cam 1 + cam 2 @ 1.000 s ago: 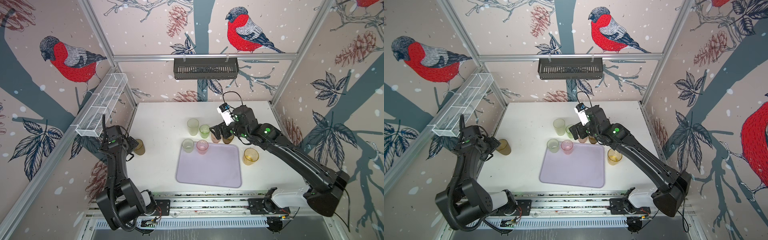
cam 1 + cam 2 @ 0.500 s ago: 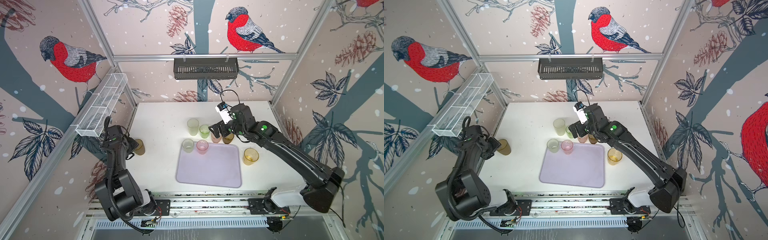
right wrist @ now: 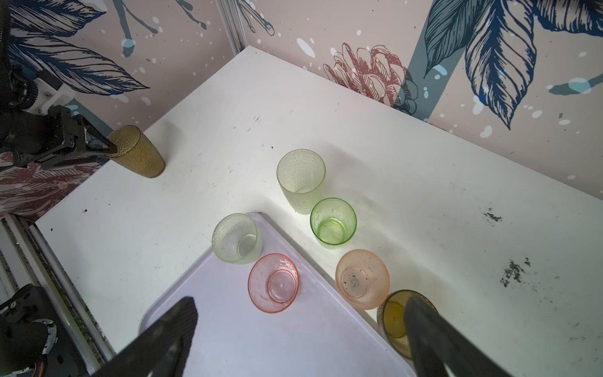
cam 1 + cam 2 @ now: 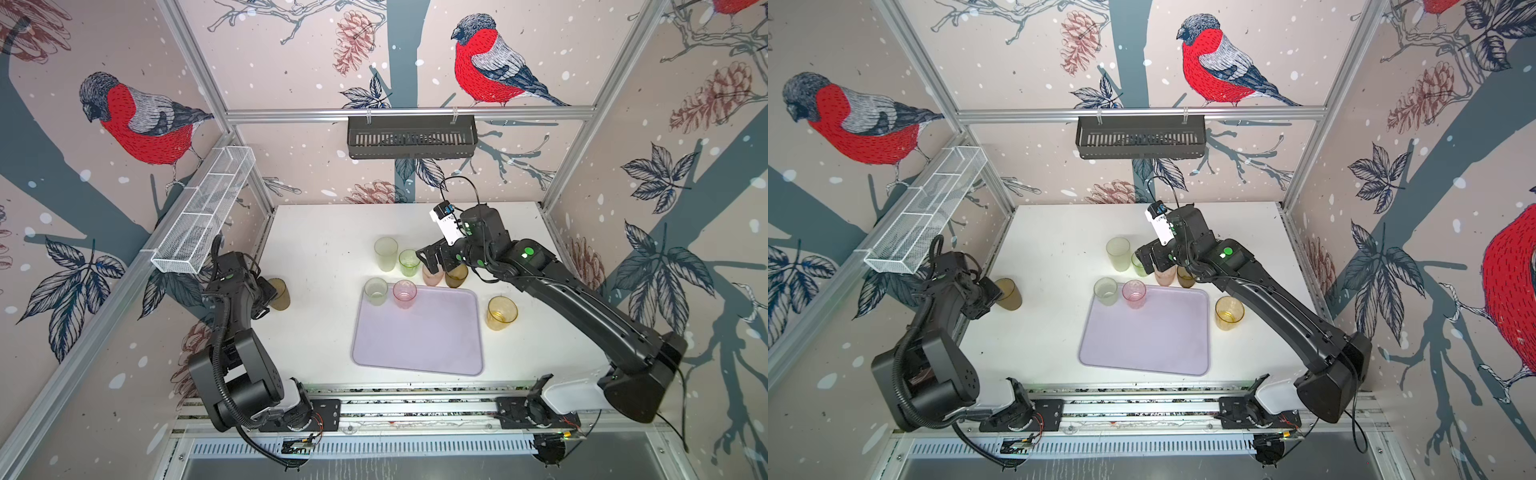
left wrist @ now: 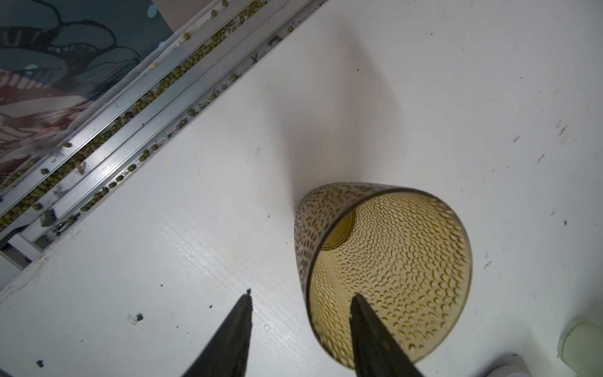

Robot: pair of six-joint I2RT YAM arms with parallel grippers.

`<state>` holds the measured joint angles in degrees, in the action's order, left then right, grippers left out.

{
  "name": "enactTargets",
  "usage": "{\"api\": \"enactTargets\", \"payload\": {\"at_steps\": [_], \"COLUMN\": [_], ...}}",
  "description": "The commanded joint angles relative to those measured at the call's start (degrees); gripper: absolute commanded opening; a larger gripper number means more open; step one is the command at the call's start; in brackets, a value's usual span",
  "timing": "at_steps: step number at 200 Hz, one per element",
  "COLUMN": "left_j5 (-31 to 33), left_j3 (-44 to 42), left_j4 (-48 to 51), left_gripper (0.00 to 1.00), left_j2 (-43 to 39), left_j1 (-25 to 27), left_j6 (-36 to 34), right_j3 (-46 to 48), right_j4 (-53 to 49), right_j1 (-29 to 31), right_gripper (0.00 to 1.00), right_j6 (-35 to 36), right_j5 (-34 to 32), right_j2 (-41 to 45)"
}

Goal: Place the glasses into the tray
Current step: 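Close the left gripper on the olive cup's rim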

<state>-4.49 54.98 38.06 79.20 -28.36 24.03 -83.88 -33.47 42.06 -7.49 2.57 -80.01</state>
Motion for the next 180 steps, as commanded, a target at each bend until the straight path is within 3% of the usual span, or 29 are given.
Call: {"api": "enactTargets", "payload": {"at_steps": [1, 180], "left_j5": [-0.25, -0.95], "left_j3": [0.56, 1.88], "left_j4": [-0.44, 1.01], "left_gripper": [0.46, 0.24], "left_j2": [0.17, 1.48], "left_j1": [-0.33, -0.32], "left_j6": [-0.62, -1.94], "right_j3": [-0.31, 0.20], "right_j4": [0.42, 0.38], "right_j1": [-0.01, -0.01], "right_gripper": [1.00, 1.00], "right_j6": [-0.08, 0.37], "right_j5": [-0.11, -1.50], "right_j2": [-0.06, 0.45]}}
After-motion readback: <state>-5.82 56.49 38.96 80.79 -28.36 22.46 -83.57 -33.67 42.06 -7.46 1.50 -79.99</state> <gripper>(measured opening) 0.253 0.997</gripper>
